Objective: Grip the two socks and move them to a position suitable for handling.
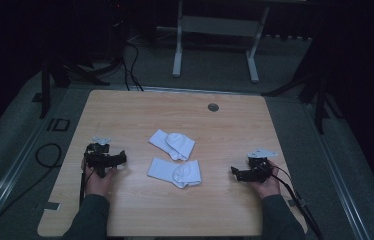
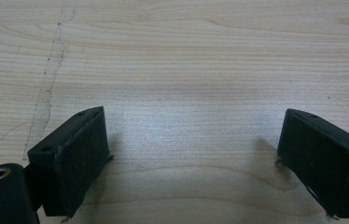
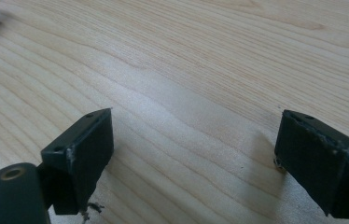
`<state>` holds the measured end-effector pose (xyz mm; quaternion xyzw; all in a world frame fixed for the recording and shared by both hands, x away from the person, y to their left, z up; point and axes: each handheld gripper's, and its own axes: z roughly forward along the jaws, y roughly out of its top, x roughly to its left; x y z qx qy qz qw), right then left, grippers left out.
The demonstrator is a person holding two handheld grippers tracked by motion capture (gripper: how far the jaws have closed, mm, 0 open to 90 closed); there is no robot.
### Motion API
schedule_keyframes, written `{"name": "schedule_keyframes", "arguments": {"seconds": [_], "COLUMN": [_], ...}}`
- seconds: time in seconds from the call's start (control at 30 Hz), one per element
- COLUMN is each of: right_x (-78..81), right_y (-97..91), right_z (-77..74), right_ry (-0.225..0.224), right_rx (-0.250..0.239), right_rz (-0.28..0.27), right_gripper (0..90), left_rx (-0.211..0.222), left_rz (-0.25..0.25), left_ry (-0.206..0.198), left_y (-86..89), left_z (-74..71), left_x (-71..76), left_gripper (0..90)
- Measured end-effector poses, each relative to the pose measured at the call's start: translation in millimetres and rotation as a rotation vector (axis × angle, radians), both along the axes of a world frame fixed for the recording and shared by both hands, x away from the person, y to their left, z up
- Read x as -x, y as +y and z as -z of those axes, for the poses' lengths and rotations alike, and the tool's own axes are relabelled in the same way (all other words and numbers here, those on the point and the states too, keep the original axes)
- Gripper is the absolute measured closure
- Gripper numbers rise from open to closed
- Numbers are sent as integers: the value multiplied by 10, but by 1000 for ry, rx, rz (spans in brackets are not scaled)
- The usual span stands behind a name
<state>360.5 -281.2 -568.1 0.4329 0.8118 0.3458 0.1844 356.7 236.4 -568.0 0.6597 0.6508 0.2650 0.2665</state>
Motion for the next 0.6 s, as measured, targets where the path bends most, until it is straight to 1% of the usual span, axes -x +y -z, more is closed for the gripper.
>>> {"name": "schedule_keyframes", "arguments": {"seconds": [0.1,0.17,0.47,0.5,0.53,0.57,0.6], "right_x": [0,7,2,2,3,3,1], "right_y": [0,2,2,6,6,8,18], "right_z": [0,-2,-3,-4,-8,-16,-30], "right_ry": [0,-2,-3,-4,-9,-10,-3], "right_rx": [0,-3,-4,-5,-7,-7,-2], "right_rz": [0,-8,-15,-11,-7,1,-3], "right_gripper": [114,138,141,163,211,240,284], "left_rx": [0,0,1,1,2,1,1], "left_rz": [0,0,-2,-1,-5,-8,-7], "left_ry": [0,-1,-1,-3,-6,-7,-7], "left_y": [0,0,-2,-3,-4,-4,-4], "left_z": [0,0,0,0,0,-2,-2], "left_x": [0,0,2,4,8,10,11], "left_gripper": [87,87,89,92,101,113,116]}}
